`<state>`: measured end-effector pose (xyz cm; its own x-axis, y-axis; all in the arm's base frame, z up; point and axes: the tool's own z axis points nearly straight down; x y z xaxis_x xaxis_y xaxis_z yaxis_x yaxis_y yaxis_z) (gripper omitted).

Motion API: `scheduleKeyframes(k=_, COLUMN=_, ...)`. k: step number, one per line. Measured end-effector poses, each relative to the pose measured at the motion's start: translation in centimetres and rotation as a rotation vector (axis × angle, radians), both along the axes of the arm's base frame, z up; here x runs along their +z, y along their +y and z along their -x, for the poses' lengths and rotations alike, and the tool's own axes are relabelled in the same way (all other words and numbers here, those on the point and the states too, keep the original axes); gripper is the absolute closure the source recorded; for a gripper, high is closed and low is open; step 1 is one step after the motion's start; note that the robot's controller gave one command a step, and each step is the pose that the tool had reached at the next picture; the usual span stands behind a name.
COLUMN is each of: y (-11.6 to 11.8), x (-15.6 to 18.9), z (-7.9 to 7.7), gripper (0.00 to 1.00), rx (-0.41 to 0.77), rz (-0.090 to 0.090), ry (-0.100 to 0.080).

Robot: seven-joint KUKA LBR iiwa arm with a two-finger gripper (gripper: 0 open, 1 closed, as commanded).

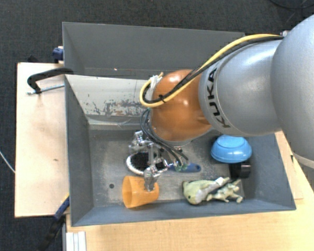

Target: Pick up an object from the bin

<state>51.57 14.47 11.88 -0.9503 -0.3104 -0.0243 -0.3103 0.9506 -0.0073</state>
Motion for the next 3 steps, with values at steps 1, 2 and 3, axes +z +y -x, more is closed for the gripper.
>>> scheduleKeyframes(k=1, y=-5.3, x=-3.9, z=-4.6, gripper=0.00, rx=0.282, rz=0.004, ry=0.017)
scheduleKeyframes(k=2, y=-5.0, x=-3.8, z=-4.5, gripper=1.00, rx=0.286, rz=0.002, ry=0.019)
scheduleKeyframes(k=3, y=-6.5, x=16.6, z=-6.4, gripper=1.00, rx=0.552, rz=0.008, ry=0.011)
